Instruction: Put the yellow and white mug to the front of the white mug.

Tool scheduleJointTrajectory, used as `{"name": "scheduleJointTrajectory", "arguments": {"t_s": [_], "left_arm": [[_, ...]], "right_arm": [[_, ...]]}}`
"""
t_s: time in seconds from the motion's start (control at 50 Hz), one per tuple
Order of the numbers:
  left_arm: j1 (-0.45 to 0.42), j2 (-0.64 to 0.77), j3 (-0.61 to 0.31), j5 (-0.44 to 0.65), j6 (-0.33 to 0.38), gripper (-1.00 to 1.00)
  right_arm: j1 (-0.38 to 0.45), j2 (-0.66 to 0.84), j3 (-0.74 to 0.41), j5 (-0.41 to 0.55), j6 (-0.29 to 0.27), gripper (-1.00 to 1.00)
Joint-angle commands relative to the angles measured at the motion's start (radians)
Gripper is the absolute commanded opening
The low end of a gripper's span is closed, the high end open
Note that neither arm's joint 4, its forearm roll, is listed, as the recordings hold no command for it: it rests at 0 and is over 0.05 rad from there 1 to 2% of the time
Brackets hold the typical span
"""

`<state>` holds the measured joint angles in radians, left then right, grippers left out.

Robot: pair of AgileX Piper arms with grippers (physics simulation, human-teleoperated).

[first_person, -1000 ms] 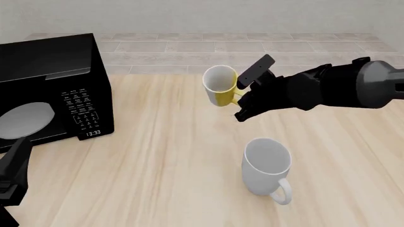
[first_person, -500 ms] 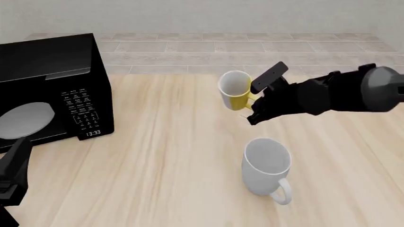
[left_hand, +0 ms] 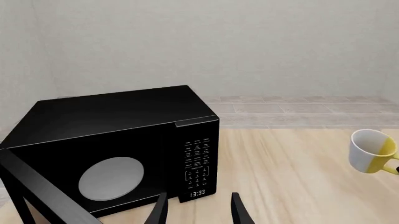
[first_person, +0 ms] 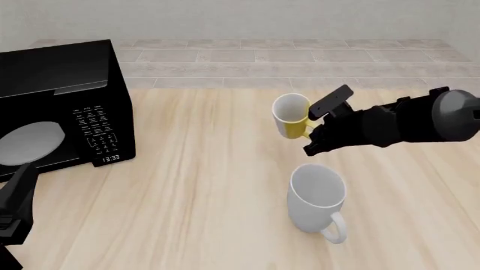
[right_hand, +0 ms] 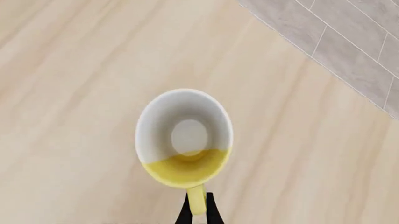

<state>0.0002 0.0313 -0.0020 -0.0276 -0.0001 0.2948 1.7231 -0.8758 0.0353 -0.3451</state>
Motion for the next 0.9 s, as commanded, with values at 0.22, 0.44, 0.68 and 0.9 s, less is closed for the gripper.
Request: {"name": "scheduleJointTrajectory", "arguments": {"t_s": [0.22,0.44,0.68,0.9], "left_arm": [[0.0,0.0,0.0,0.0,0.0,1.0],[0.0,0.001,0.0,0.0,0.0,1.0],[0.0,0.0,0.0,0.0,0.0,1.0],[0.0,0.0,0.0,0.0,0.0,1.0]], "right_arm": [[-0.032,0.054,0.003,-0.039,0.014,-1.0],[-0.031,0.084,-0.007,-0.046,0.024,-1.0],[-0.027,0.102,-0.004,-0.052,0.037,-1.0],[-0.027,0.117,-0.002,-0.059,0.043,-1.0]]}}
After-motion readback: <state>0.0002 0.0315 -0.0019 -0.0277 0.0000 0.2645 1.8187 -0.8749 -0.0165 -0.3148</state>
